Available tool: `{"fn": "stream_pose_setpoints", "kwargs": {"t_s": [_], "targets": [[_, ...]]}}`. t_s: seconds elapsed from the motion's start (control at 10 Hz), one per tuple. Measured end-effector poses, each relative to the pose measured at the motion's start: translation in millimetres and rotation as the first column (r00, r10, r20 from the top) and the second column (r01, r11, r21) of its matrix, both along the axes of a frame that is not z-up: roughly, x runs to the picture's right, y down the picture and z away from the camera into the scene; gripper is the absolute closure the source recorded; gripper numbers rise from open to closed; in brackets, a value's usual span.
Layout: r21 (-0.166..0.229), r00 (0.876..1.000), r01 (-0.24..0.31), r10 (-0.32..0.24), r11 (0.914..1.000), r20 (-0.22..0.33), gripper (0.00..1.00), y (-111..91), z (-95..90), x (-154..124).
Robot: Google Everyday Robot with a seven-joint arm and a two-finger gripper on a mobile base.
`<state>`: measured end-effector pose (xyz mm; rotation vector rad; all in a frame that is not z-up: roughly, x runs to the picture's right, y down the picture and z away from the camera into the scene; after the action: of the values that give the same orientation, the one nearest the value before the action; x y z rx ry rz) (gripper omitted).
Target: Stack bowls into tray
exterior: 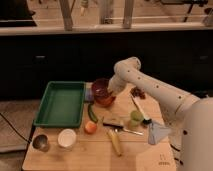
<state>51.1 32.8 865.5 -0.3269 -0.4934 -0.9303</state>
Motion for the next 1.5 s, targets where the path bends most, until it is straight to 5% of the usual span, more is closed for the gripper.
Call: {"fn": "stream_pose_setpoints", "kwargs": {"t_s": [0.4,1.5], "targets": [[-0.011,1.000,-0.003,0.003,0.9999,0.002,0.21,4,12.2,-3],[-0.059,1.000,-0.014,0.015,0.9982,0.018,0.20,27,39.8,-11]]}}
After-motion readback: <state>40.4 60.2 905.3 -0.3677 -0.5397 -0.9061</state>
